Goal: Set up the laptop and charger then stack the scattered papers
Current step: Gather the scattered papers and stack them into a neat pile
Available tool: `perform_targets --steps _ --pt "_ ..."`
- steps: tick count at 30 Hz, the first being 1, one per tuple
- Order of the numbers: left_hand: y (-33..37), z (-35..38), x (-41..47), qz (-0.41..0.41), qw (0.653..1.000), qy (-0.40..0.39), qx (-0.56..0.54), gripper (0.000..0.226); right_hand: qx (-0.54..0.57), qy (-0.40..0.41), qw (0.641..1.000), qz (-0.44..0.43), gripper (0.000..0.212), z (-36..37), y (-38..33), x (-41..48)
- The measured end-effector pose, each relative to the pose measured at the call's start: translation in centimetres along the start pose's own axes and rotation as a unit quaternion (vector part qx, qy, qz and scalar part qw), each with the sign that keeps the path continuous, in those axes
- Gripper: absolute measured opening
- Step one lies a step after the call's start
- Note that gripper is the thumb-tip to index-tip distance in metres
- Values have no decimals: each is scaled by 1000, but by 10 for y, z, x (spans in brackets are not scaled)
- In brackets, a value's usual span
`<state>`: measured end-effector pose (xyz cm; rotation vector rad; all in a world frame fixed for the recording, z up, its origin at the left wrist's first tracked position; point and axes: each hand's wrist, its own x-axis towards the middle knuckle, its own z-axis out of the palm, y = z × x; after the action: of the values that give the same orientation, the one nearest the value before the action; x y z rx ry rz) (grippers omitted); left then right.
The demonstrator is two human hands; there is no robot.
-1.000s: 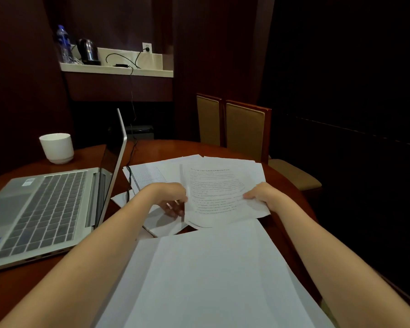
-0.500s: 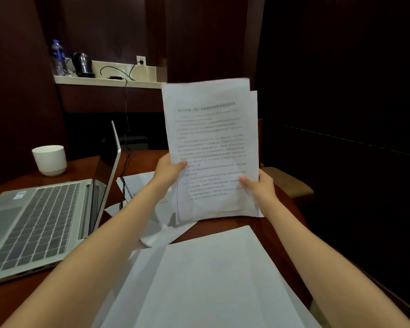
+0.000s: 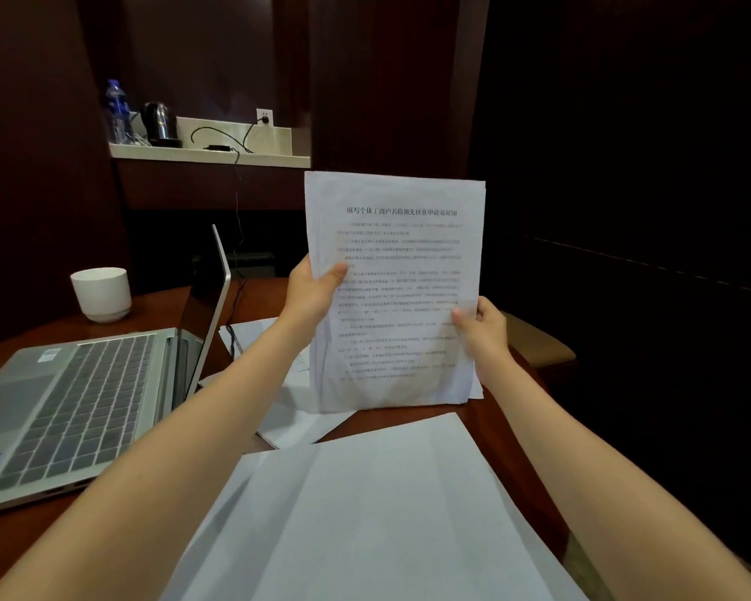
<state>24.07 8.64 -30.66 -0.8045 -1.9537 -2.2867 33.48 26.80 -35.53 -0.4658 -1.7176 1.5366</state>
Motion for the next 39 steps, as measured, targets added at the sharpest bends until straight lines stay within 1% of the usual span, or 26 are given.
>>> perform_targets --steps 3,6,8,10,12,15,19,22,24,27,30,32,34,37,39 --pt "9 0 3 11 1000 5 -22 38 33 -4 999 -7 12 1 -9 2" --pt "10 -2 4 12 1000 13 -20 43 76 -12 997 -5 20 0 -13 2" --pt "7 -1 2 -1 1000 24 -9 50 75 -20 997 -7 28 2 -13 0" --pt "3 0 0 -9 1000 1 -14 53 57 -31 998 -9 39 8 -14 -1" --pt "0 0 0 -3 999 -26 -26 53 43 -32 999 -9 43 11 -15 0" --pt "2 -5 0 -22 1000 -10 -20 51 14 -37 999 -6 42 9 -12 0" --pt "3 -3 -1 -36 999 -12 16 35 -8 -52 999 1 42 8 -7 -2" --pt "9 0 -1 -56 998 29 -24 30 -7 -48 999 -11 40 7 -12 -2" --pt "13 0 1 -55 995 48 -66 30 -6 -45 999 -12 38 4 -15 -2" --pt "15 -4 6 -59 989 81 -112 33 -35 -50 998 -22 33 -5 -12 -3" --pt "15 -8 11 -92 975 119 -166 33 -35 -32 999 7 26 -18 -3 -1" --pt "13 -10 14 -127 962 132 -205 33 0 -14 998 58 32 -26 1 -2" --pt "10 -10 13 -158 951 126 -235 33 70 -38 991 111 37 -28 1 -6" --pt "7 -3 9 -179 941 113 -262 33 125 -107 976 144 32 -19 -7 -13" --pt "3 0 8 -192 940 119 -254 33 130 -98 976 142 29 -10 -12 -14"
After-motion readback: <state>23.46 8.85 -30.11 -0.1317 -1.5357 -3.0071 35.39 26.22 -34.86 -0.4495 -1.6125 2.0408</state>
